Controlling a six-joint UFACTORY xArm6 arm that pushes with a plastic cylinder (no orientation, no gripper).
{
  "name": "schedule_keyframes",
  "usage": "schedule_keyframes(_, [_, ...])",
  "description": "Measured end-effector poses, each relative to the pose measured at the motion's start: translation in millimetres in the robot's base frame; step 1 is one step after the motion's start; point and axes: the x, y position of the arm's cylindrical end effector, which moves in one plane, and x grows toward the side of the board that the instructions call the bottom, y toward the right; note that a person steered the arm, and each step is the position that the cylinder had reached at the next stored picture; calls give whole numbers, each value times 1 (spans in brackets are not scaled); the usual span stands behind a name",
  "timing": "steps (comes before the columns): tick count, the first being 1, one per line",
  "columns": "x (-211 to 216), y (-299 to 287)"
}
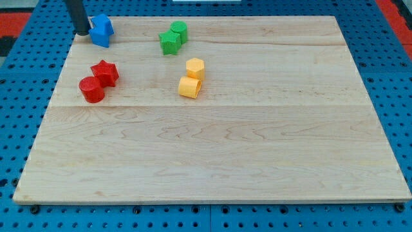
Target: Separate the blue cube from the triangle
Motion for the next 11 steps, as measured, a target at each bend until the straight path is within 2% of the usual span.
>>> schedule_keyframes(2, [-49, 39])
schedule_keyframes(3, [-23, 46])
schedule_keyframes(4, [-17, 46])
schedule_keyframes(5, [-17, 46])
schedule_keyframes(7, [-18, 86])
schedule_keyframes(10, [-19, 90])
schedule_keyframes(11, [-35, 93])
